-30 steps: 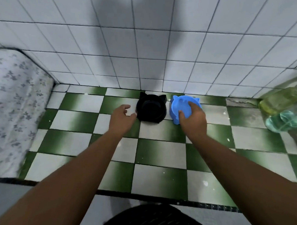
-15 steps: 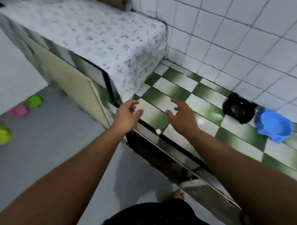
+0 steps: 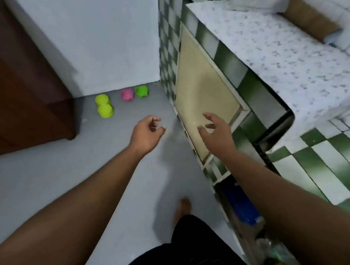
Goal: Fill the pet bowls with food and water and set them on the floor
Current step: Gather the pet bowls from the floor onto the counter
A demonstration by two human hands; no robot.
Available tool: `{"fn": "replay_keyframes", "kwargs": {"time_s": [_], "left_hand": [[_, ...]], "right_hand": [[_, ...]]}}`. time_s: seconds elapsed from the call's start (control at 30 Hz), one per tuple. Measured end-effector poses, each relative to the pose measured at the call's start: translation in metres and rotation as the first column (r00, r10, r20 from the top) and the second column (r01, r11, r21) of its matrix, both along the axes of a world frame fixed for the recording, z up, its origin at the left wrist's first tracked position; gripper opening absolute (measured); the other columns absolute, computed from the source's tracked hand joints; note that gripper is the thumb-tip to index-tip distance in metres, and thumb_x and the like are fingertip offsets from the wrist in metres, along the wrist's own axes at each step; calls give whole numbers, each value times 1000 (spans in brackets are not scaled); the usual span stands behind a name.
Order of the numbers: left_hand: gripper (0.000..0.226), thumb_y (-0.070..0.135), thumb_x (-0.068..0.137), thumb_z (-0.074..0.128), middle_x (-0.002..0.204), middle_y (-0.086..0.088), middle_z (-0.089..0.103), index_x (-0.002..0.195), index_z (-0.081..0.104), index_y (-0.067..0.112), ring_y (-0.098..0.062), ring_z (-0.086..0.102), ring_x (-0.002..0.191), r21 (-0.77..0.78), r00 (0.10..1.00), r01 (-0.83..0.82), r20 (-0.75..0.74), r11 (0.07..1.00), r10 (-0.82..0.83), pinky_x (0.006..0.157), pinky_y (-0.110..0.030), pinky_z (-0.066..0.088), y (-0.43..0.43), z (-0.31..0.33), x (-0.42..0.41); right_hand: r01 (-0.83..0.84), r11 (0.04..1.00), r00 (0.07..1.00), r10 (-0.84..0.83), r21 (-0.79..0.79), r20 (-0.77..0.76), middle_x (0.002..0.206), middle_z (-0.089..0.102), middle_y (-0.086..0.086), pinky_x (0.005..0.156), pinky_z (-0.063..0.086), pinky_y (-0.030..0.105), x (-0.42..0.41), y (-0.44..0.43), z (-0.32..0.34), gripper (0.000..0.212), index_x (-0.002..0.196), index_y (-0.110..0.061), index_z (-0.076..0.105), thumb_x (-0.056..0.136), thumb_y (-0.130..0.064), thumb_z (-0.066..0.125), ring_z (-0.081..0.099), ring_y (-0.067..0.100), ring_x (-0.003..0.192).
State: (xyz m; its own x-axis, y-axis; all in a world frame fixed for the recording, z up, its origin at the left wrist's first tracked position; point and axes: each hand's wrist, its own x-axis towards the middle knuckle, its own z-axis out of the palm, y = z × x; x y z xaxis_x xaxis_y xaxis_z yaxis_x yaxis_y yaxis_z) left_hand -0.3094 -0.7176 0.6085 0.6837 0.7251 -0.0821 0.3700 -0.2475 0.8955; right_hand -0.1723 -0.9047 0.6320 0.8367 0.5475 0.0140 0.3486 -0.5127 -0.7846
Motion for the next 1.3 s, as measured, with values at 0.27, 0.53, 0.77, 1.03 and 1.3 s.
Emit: {"fn": "replay_keyframes", "kwargs": {"time_s": [0.27,0.53,0.77,1.03,1.3], "left_hand": [[23,23,92,75,96,2,62,113,67,20,-17,61,84,-10,964,-257,-69,966,256,82,-29,51,163,-23,25],[24,24,91,75,102,-6,67,113,68,19,-20,65,87,-60,899,-434,-97,899,428,70,-22,46,303,-21,103],[28,25,92,74,108,-9,69,118,67,17,-24,67,95,-87,915,-398,-115,913,387,77,-25,48,432,-55,180],[39,27,90,77,104,-8,66,126,65,16,-19,62,88,-98,923,-321,-255,942,288,75,-25,43,596,-169,262],[57,31,84,83,110,-5,64,134,59,19,-21,63,98,-152,898,-352,-333,923,288,82,-29,49,709,-324,331]], "right_hand": [[-155,984,984,161,83,-72,127,65,-1,87,50,21,82,196,-35,41,128,-14,61,89,-18,70,66,15,91],[-266,962,945,273,64,-181,124,65,3,82,48,18,184,363,-30,41,131,-13,59,91,-16,68,60,14,86],[-252,967,949,241,-30,-202,130,62,0,75,47,7,265,476,-52,42,133,-16,58,93,-20,67,60,7,83],[-166,962,963,111,-217,-246,126,59,-1,94,55,41,358,614,-137,41,132,-21,54,94,-27,66,59,9,96],[-218,948,927,127,-232,-352,122,61,3,90,54,36,424,748,-304,44,129,-18,57,89,-25,73,59,11,93]]}}
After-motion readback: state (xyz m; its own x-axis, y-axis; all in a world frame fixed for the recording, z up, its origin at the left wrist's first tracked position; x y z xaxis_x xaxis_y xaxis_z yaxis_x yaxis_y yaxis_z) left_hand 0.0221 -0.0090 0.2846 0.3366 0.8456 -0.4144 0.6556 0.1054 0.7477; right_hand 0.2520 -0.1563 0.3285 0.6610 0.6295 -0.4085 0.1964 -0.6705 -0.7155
